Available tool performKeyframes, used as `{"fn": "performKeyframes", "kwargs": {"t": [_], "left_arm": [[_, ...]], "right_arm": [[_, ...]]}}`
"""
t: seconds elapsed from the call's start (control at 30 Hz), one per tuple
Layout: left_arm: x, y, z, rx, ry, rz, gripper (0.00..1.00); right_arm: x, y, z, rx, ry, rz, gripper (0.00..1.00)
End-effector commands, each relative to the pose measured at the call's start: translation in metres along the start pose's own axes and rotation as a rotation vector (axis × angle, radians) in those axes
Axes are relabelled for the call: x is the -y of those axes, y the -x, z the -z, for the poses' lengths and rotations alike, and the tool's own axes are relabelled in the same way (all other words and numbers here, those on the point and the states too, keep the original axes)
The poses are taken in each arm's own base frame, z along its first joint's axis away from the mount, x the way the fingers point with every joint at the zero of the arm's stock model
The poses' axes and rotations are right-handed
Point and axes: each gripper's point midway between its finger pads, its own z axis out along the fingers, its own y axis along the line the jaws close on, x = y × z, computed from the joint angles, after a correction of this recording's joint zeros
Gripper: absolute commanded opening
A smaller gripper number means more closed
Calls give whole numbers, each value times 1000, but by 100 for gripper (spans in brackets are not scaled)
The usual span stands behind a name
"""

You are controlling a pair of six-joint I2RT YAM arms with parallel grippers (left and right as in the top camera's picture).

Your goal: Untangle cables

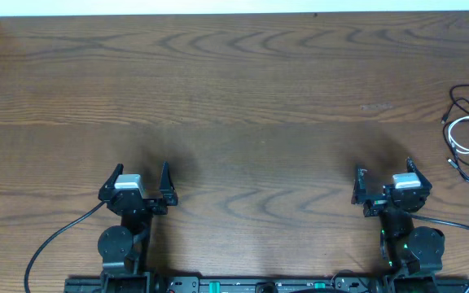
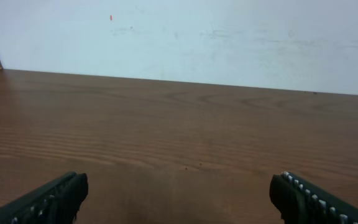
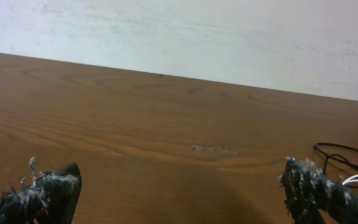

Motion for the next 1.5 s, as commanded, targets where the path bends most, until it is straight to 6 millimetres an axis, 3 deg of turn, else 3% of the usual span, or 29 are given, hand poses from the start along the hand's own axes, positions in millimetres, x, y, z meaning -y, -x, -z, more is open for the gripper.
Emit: {"fn": "performKeyframes", "kwargs": {"t": [0.0,0.17,0.4,0.9,1.27,1.47], "left_arm": [[3,-14,0,-47,-19,-2,98],[5,-14,0,-47,-27,-3,98],[33,-16,2,-56,-139,-18,98],[35,-16,2,-58,-152,-18,98],[58,-16,8,-49,-291,-85,98],[58,-16,7,-47,-289,-87,98]], "right_arm": [[1,-1,0,-1,-4,2,99],[1,-1,0,-1,-4,1,99],[1,-1,0,-1,-4,2,99],[1,-1,0,-1,-4,2,99],[1,-1,0,-1,-4,2,99],[1,-1,0,-1,-4,2,99]]}}
